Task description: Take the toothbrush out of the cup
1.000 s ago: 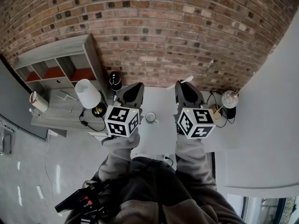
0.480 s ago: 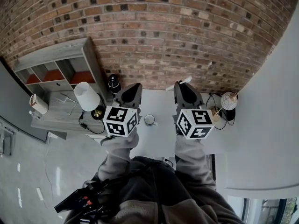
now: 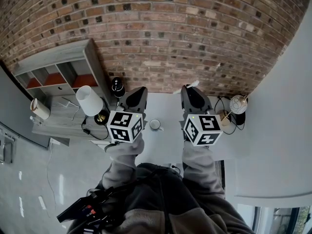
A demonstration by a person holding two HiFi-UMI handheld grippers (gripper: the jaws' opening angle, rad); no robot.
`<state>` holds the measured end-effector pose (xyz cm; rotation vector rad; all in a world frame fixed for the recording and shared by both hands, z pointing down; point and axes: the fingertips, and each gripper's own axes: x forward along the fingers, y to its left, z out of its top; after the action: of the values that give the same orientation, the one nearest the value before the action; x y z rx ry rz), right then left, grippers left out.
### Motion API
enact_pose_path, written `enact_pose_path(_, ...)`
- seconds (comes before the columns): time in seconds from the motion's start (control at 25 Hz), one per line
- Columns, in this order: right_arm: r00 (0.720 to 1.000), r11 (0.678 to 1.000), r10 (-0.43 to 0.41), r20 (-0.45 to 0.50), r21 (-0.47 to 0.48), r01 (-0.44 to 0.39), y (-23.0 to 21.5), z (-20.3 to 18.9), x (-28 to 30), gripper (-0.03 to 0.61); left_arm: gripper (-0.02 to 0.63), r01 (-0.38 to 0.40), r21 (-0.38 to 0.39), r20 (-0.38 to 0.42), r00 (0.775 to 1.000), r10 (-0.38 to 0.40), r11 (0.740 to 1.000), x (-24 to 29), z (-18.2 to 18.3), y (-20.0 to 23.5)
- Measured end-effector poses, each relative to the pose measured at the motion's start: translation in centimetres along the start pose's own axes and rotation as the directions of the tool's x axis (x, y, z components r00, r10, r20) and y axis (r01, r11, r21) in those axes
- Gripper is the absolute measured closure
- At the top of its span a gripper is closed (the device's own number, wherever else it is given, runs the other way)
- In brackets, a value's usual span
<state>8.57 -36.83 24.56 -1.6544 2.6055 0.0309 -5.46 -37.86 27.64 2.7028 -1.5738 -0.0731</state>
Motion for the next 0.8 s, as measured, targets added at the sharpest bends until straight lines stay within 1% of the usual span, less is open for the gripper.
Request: enact_pose_path(0.8, 1.0, 1.0, -0.005, -0.005, 0.004, 0.005, 0.17, -0.39, -0.6, 0.532, 0.609, 0.01, -0.004, -0.019, 1.0, -0.01, 1.0, -0.2, -0.79, -0.47)
